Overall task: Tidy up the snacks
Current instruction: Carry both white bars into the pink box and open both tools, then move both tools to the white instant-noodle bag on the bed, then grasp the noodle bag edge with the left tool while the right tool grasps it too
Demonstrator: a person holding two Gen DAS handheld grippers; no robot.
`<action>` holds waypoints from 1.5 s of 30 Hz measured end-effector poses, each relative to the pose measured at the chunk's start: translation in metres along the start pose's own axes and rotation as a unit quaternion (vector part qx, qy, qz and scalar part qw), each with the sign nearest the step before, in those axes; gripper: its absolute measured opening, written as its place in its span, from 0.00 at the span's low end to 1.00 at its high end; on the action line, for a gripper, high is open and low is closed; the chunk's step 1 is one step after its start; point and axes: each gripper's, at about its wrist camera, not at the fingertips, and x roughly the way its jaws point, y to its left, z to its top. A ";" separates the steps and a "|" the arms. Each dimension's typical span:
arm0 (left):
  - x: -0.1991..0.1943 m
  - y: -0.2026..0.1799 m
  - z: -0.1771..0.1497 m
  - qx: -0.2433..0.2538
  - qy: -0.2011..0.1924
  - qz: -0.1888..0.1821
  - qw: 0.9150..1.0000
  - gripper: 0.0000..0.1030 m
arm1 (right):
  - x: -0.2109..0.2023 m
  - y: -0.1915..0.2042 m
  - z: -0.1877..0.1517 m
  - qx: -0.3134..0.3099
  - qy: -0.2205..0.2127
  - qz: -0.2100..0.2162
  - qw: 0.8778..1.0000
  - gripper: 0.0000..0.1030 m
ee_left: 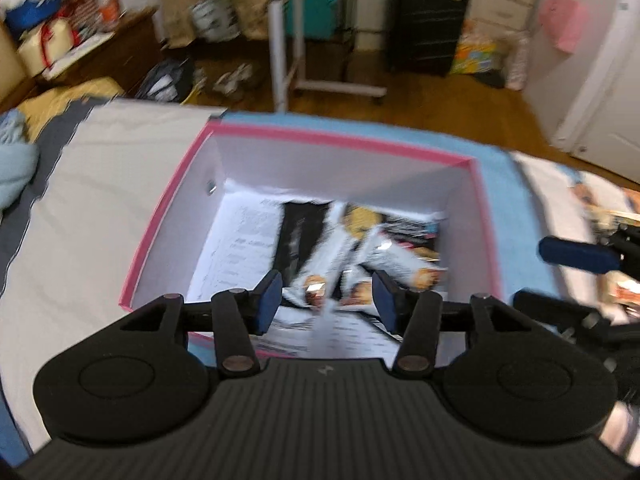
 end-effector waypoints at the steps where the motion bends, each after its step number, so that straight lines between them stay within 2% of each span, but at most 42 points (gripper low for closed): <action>1: -0.008 -0.004 0.000 0.006 -0.006 -0.010 1.000 0.49 | -0.016 -0.003 -0.003 0.007 -0.009 -0.011 1.000 0.51; 7: -0.052 -0.047 -0.001 0.047 -0.044 -0.078 0.995 0.53 | -0.098 -0.017 -0.032 0.023 -0.033 -0.096 0.995 0.54; 9: -0.058 -0.066 -0.001 0.066 -0.053 -0.096 0.992 0.54 | -0.120 -0.023 -0.045 0.029 -0.033 -0.128 0.991 0.59; 13: -0.056 -0.104 0.002 0.090 -0.054 -0.126 0.986 0.54 | -0.155 -0.044 -0.073 0.060 -0.022 -0.195 0.979 0.63; 17: -0.041 -0.156 0.011 0.104 -0.050 -0.155 0.981 0.54 | -0.166 -0.071 -0.099 0.102 -0.005 -0.233 0.967 0.66; 19: -0.030 -0.182 0.013 0.111 -0.046 -0.171 0.978 0.54 | -0.167 -0.082 -0.108 0.114 -0.002 -0.237 0.965 0.68; 21: -0.015 -0.205 0.014 0.118 -0.037 -0.185 0.975 0.54 | -0.164 -0.090 -0.115 0.115 -0.008 -0.240 0.964 0.76; 23: 0.004 -0.227 0.014 0.118 -0.030 -0.198 0.973 0.54 | -0.160 -0.100 -0.121 0.108 -0.012 -0.251 0.962 0.81; 28: 0.052 -0.258 0.006 0.107 -0.001 -0.232 0.967 0.54 | -0.142 -0.132 -0.142 0.094 0.010 -0.283 0.955 0.83; 30: 0.069 -0.270 0.000 0.109 0.003 -0.242 0.964 0.54 | -0.137 -0.147 -0.148 0.079 0.021 -0.290 0.953 0.88; 34: 0.102 -0.291 -0.006 0.088 0.006 -0.268 0.959 0.58 | -0.115 -0.182 -0.148 0.052 0.060 -0.262 0.962 0.91; 39: 0.148 -0.317 -0.009 0.063 0.046 -0.283 0.956 0.63 | -0.086 -0.217 -0.151 0.038 0.135 -0.237 0.961 0.91; 41: 0.161 -0.324 -0.010 0.058 0.058 -0.293 0.953 0.64 | -0.082 -0.225 -0.151 0.031 0.146 -0.232 0.961 0.92; 43: 0.174 -0.330 -0.012 0.054 0.073 -0.300 0.950 0.64 | -0.079 -0.231 -0.151 0.031 0.157 -0.223 0.961 1.00; 45: 0.184 -0.331 -0.015 0.042 0.083 -0.311 0.946 0.64 | -0.076 -0.236 -0.151 0.032 0.161 -0.215 0.963 1.00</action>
